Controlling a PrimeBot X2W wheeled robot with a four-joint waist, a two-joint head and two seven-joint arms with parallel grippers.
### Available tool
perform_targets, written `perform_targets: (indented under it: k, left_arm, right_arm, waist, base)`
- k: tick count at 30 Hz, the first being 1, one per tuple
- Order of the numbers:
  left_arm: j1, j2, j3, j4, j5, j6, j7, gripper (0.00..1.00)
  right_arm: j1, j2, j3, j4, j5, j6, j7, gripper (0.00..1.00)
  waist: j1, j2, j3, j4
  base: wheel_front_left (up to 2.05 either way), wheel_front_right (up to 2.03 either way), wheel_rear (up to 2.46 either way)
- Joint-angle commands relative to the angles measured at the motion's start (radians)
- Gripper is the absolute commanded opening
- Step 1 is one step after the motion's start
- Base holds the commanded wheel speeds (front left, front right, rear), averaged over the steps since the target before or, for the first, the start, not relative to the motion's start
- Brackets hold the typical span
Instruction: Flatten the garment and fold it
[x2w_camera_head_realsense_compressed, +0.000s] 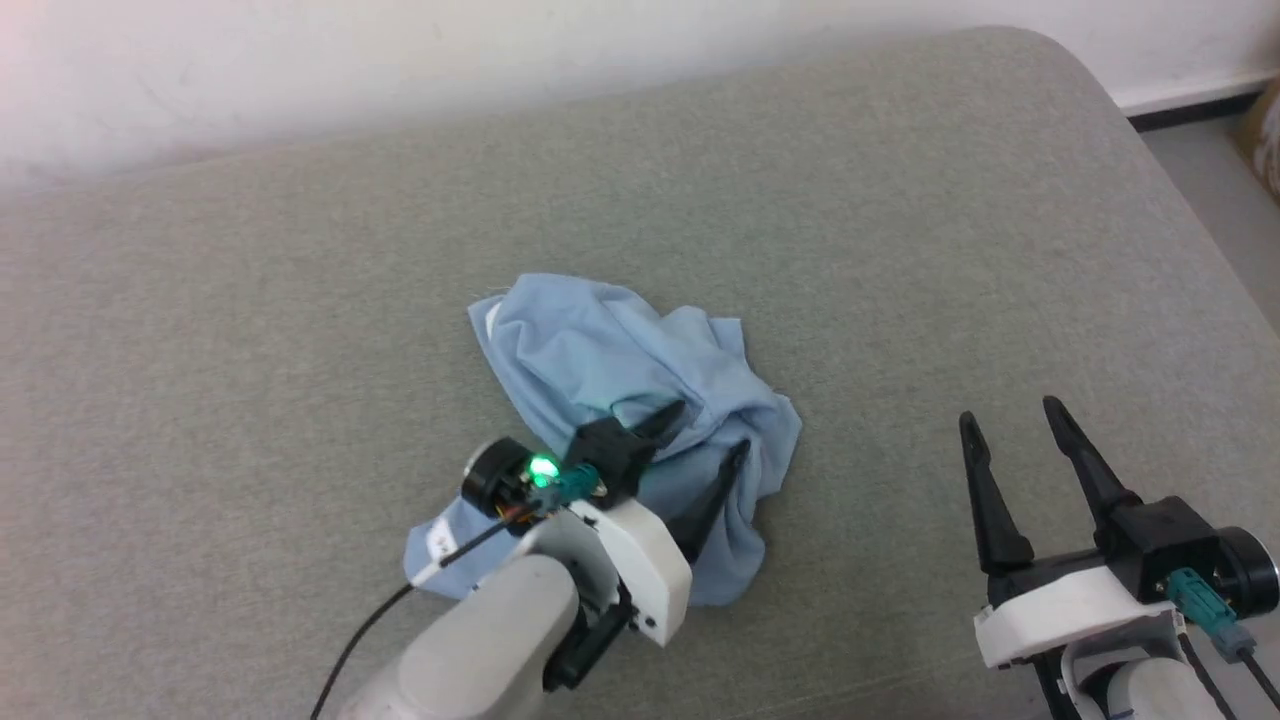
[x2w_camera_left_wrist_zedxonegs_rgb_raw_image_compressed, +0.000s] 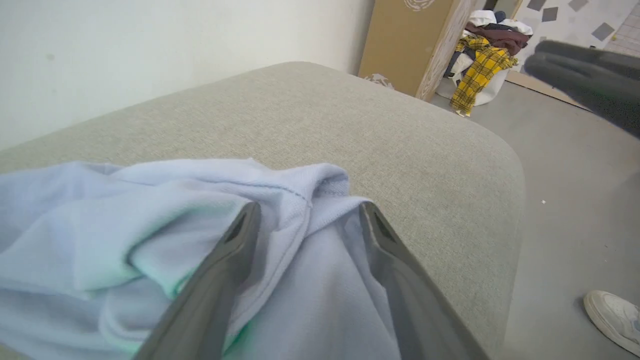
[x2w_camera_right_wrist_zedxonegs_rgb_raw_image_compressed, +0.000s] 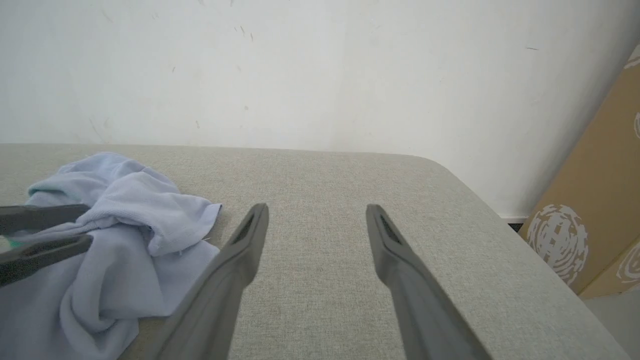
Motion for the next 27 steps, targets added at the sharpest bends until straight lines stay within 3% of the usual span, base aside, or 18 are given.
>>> perform_targets:
  k: [1, 7, 15, 22, 27]
  left_arm:
    - [0.000, 0.011, 0.016, -0.026, 0.007, 0.011, -0.023, 1.00]
    - [0.025, 0.091, 0.108, -0.179, -0.003, 0.080, -0.070, 1.00]
    - [0.184, 0.222, 0.313, -0.390, -0.011, 0.228, -0.094, 1.00]
    - [0.429, 0.199, 0.463, -0.519, 0.037, 0.313, -0.095, 1.00]
    - [0.523, 0.183, 0.486, -0.511, 0.115, 0.299, -0.095, 1.00]
  right_arm:
    - [0.010, 0.003, -0.005, 0.003, 0.005, -0.002, 0.001, 1.00]
    - [0.031, 0.003, -0.016, 0.008, -0.001, -0.002, 0.009, 1.00]
    - [0.064, 0.003, -0.017, -0.003, -0.005, -0.002, 0.028, 1.00]
    - [0.080, 0.003, -0.002, -0.008, 0.005, -0.002, 0.041, 1.00]
    - [0.086, 0.003, -0.010, -0.015, -0.005, -0.002, 0.055, 1.00]
  waist:
    - [-0.0001, 0.0000, -0.043, 0.047]
    - [-0.0001, 0.0000, -0.100, 0.117]
    - [-0.0001, 0.0000, -0.144, 0.184]
    - [-0.0001, 0.0000, -0.144, 0.211]
    - [-0.0001, 0.0000, -0.128, 0.239]
  base:
    - [0.00, 0.00, 0.00]
    - [0.00, 0.00, 0.00]
    - [0.00, 0.00, 0.00]
    - [0.00, 0.00, 0.00]
    - [0.00, 0.00, 0.00]
